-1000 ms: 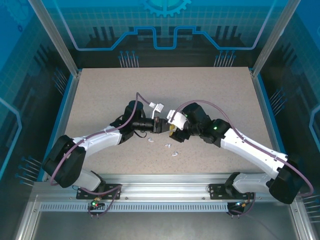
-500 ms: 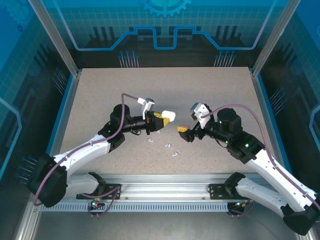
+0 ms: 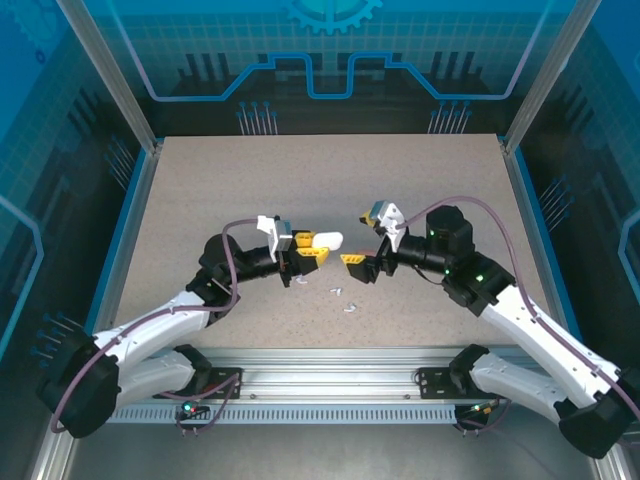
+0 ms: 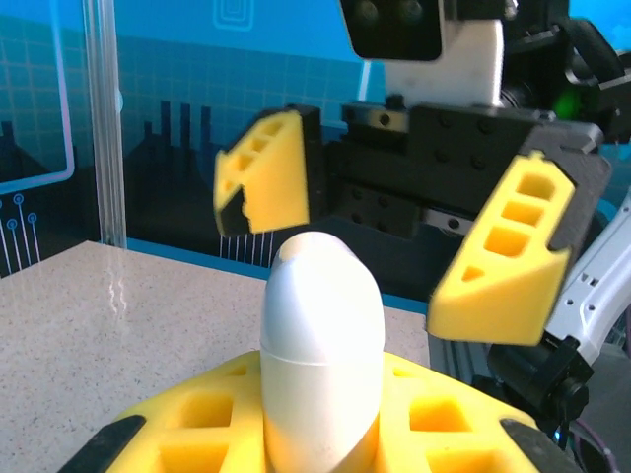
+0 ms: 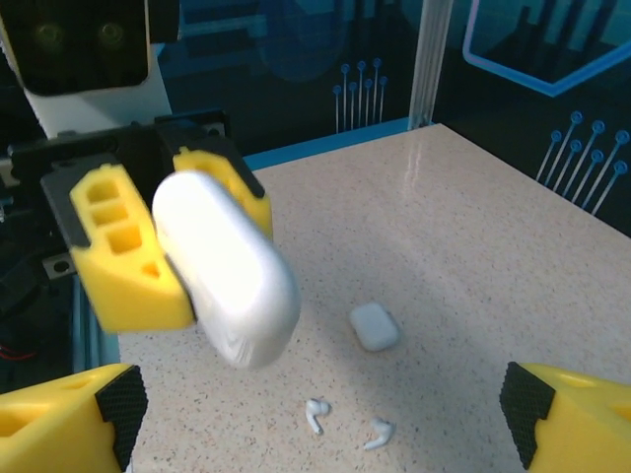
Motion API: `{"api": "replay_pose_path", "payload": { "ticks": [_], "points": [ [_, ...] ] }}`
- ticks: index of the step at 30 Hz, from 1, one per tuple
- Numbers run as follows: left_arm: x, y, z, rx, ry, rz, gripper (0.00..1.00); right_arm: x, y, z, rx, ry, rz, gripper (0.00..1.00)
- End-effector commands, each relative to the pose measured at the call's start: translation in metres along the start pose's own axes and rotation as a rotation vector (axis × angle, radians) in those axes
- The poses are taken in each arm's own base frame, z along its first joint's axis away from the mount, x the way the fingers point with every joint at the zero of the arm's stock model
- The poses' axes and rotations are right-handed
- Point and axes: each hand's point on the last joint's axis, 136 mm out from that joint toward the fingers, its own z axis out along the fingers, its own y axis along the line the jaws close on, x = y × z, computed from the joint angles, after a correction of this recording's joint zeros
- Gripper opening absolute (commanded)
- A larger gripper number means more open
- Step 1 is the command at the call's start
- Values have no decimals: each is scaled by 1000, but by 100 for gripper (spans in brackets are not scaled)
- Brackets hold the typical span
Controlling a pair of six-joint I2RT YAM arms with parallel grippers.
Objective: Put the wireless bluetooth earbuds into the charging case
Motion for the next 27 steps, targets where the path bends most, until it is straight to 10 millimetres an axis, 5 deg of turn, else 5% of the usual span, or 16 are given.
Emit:
{"api": "replay_pose_path", "payload": {
  "ticks": [1,27],
  "points": [
    [-7,-9,-2,24,-29,109,1,-28,7,-2,-45,-58,-66,93],
    [-6,-7,-3,3,-12,94,1,-32,-13,17,19,-17,-57,87]
  ]
}}
